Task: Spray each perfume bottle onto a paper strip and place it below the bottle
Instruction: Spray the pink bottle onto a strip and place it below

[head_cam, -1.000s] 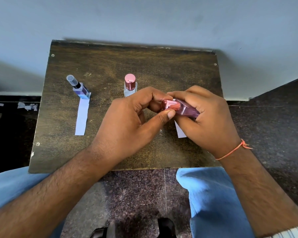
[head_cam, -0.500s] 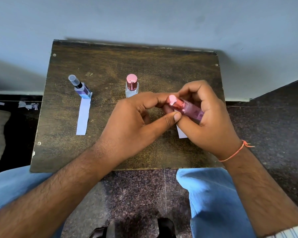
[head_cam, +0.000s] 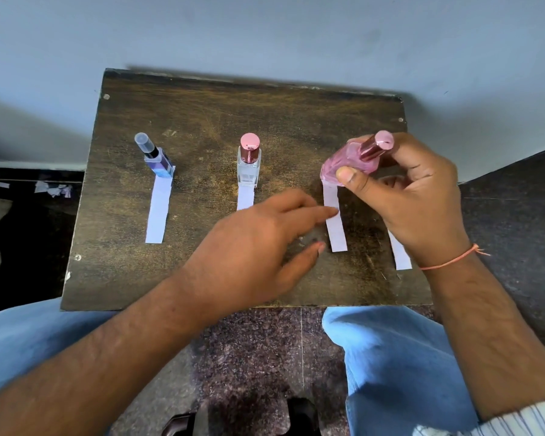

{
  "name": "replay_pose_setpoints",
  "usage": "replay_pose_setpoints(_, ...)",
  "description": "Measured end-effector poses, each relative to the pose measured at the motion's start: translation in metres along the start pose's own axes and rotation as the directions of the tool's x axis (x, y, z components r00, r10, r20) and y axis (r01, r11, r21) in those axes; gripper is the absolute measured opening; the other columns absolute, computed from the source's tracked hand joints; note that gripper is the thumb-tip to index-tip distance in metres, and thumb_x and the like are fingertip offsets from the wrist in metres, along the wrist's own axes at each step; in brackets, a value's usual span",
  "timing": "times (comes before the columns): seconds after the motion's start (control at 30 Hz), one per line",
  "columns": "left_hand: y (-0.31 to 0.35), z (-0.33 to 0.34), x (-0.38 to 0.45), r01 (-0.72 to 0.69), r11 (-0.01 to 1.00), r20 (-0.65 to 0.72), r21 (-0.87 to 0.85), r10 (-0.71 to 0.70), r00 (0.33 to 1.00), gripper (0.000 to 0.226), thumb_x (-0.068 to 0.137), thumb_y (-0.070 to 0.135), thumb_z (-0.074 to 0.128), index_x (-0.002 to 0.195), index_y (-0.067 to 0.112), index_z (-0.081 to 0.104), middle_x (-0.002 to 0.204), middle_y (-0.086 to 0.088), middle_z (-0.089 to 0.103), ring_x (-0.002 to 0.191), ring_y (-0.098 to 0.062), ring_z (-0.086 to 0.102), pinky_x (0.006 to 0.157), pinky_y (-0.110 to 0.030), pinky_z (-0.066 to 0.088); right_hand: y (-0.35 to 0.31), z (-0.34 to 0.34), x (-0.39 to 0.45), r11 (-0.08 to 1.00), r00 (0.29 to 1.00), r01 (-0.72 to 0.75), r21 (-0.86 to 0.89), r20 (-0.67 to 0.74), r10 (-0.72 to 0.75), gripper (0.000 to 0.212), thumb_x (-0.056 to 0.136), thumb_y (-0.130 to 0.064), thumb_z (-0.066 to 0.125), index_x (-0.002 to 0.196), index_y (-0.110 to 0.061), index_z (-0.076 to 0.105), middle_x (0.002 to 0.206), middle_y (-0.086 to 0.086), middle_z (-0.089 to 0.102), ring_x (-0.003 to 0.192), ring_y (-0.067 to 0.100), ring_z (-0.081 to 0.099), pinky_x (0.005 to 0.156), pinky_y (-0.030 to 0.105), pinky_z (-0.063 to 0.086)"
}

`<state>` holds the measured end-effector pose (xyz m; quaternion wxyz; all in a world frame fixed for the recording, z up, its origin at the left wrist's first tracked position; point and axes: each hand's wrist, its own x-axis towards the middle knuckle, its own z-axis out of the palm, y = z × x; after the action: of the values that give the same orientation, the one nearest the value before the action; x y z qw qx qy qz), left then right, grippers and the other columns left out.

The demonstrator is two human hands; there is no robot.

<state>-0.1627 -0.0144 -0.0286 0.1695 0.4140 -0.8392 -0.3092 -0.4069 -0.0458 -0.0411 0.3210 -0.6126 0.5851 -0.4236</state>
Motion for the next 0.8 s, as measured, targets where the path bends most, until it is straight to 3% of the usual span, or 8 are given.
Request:
replay_pose_setpoints(0.03, 0.003, 0.001, -0.002, -0.001, 0.998, 0.038, 0.062, -0.001, 0.999, 0.051, 0.106, 0.044, 0.061, 0.155, 0.034, 0.053, 0.155, 0.016, 0.048, 0.108, -0.005, 0.071, 0.082, -0.039, 0.067, 0.000, -0.002, 0.002, 1.000, 1.000, 0.009, -0.017, -0.007, -0.009, 0.030, 0.088, -0.031, 0.090, 0.111, -0.014, 0.079, 0.115, 0.015, 0.080, 0.097, 0.043, 0.074, 0.077, 0.065, 0.057)
replay_pose_setpoints(0.1, 0.010, 0.006, -0.006, -0.003, 0.989, 0.123, 0.148, -0.015, 0.992, 0.057, 0.106, 0.048, 0.058, 0.160, 0.039, 0.043, 0.173, 0.016, 0.021, 0.106, -0.013, 0.073, 0.078, -0.043, 0.068, 0.001, -0.004, 0.005, 0.999, 1.000, 0.021, -0.035, 0.006, -0.021, 0.030, 0.088, -0.033, 0.090, 0.113, -0.019, 0.080, 0.112, 0.017, 0.080, 0.094, 0.046, 0.073, 0.078, 0.065, 0.057)
replay_pose_setpoints(0.2, 0.019, 0.014, -0.008, -0.005, 0.977, 0.244, 0.211, -0.048, 0.969, 0.062, 0.108, 0.053, 0.051, 0.164, 0.043, 0.029, 0.179, 0.020, -0.009, 0.104, -0.019, 0.075, 0.075, -0.046, 0.068, 0.005, -0.008, 0.008, 0.998, 0.999, 0.010, -0.060, 0.052, -0.007, 0.032, 0.089, -0.034, 0.088, 0.115, -0.018, 0.080, 0.119, 0.014, 0.080, 0.097, 0.046, 0.074, 0.082, 0.065, 0.059)
replay_pose_setpoints(0.27, 0.022, 0.015, -0.010, 0.009, 0.973, 0.291, 0.231, -0.078, 0.954, 0.064, 0.108, 0.058, 0.047, 0.166, 0.045, 0.023, 0.177, 0.023, -0.019, 0.109, -0.020, 0.075, 0.077, -0.046, 0.067, 0.007, -0.008, 0.008, 0.997, 0.996, 0.003, -0.075, 0.085, 0.004, 0.034, 0.089, -0.032, 0.088, 0.118, -0.016, 0.080, 0.123, 0.012, 0.079, 0.098, 0.044, 0.074, 0.083, 0.065, 0.059)
replay_pose_setpoints(0.37, 0.024, 0.014, -0.010, -0.010, 0.967, 0.326, 0.254, -0.076, 0.942, 0.069, 0.107, 0.063, 0.044, 0.168, 0.044, 0.018, 0.176, 0.026, -0.021, 0.116, -0.018, 0.073, 0.081, -0.045, 0.066, 0.008, -0.004, 0.009, 0.997, 0.990, 0.014, -0.071, 0.138, -0.004, 0.029, 0.090, -0.030, 0.088, 0.118, -0.023, 0.079, 0.126, 0.010, 0.077, 0.098, 0.043, 0.073, 0.083, 0.066, 0.058)
replay_pose_setpoints(0.5, 0.022, 0.015, -0.012, -0.041, 0.961, 0.352, 0.274, -0.060, 0.934, 0.075, 0.105, 0.065, 0.046, 0.170, 0.042, 0.016, 0.178, 0.026, -0.015, 0.123, -0.018, 0.070, 0.089, -0.045, 0.065, 0.006, 0.001, 0.008, 0.998, 0.984, 0.007, -0.061, 0.176, 0.004, 0.028, 0.090, -0.035, 0.083, 0.113, -0.045, 0.072, 0.131, 0.006, 0.076, 0.101, 0.041, 0.073, 0.082, 0.066, 0.058)
replay_pose_setpoints(0.7, 0.018, 0.016, -0.012, -0.052, 0.962, 0.350, 0.268, -0.047, 0.936, 0.074, 0.105, 0.064, 0.046, 0.169, 0.042, 0.018, 0.178, 0.027, -0.009, 0.127, -0.018, 0.069, 0.092, -0.047, 0.065, 0.012, -0.001, 0.007, 0.995, 0.973, -0.013, -0.098, 0.228, 0.035, 0.031, 0.095, -0.031, 0.079, 0.124, -0.033, 0.072, 0.131, 0.008, 0.073, 0.100, 0.039, 0.070, 0.079, 0.063, 0.057)
replay_pose_setpoints(0.8, 0.018, 0.017, -0.013, -0.059, 0.958, 0.349, 0.279, -0.044, 0.936, 0.075, 0.104, 0.064, 0.047, 0.169, 0.041, 0.018, 0.178, 0.027, -0.009, 0.125, -0.018, 0.070, 0.091, -0.045, 0.065, 0.012, -0.002, 0.007, 0.994, 0.968, -0.009, -0.105, 0.248, 0.035, 0.032, 0.097, -0.028, 0.078, 0.128, -0.029, 0.071, 0.132, 0.009, 0.072, 0.099, 0.037, 0.069, 0.074, 0.055, 0.058)
